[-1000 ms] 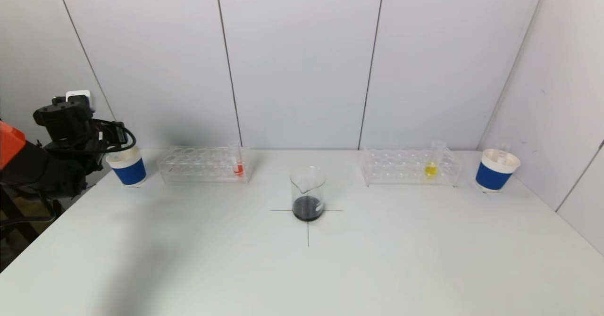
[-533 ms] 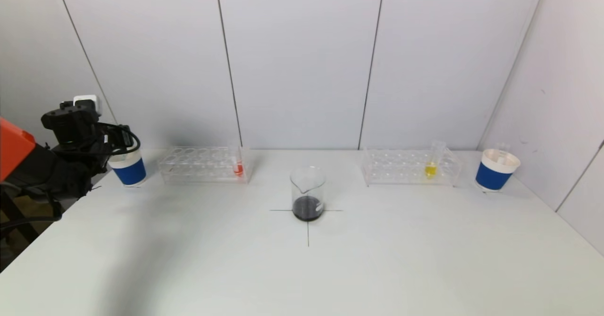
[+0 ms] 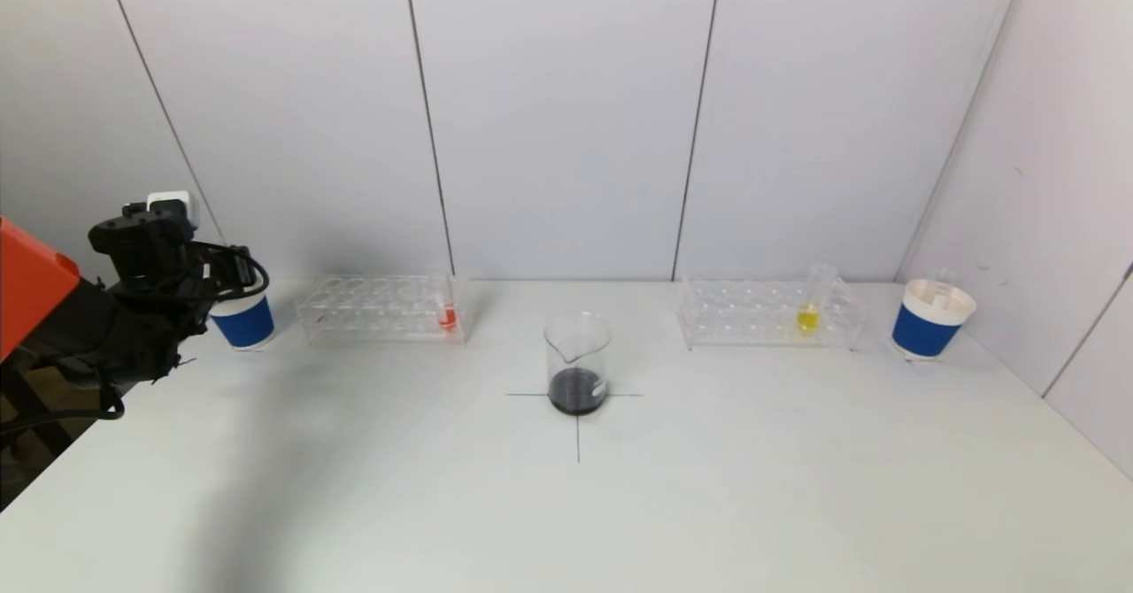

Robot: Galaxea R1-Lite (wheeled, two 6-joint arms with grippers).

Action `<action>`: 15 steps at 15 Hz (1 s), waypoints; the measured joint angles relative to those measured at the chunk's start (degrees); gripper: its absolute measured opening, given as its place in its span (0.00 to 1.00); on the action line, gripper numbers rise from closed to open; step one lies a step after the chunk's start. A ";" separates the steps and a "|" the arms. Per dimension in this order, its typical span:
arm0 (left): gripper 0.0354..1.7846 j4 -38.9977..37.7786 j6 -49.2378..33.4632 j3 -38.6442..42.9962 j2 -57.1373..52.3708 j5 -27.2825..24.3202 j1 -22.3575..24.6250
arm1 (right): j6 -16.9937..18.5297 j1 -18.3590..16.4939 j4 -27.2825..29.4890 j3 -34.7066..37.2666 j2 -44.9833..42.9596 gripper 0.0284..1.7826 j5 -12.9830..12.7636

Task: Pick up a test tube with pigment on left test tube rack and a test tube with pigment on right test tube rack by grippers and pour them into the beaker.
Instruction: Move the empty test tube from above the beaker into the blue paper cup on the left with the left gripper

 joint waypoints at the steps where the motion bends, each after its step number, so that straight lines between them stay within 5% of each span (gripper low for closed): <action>1: 0.24 -0.68 0.00 0.21 0.23 0.00 0.05 | 0.00 0.00 0.00 0.00 0.00 0.99 0.01; 15: 0.24 -1.96 0.11 1.54 0.94 0.02 0.09 | -0.01 0.00 0.00 0.00 0.00 0.99 0.00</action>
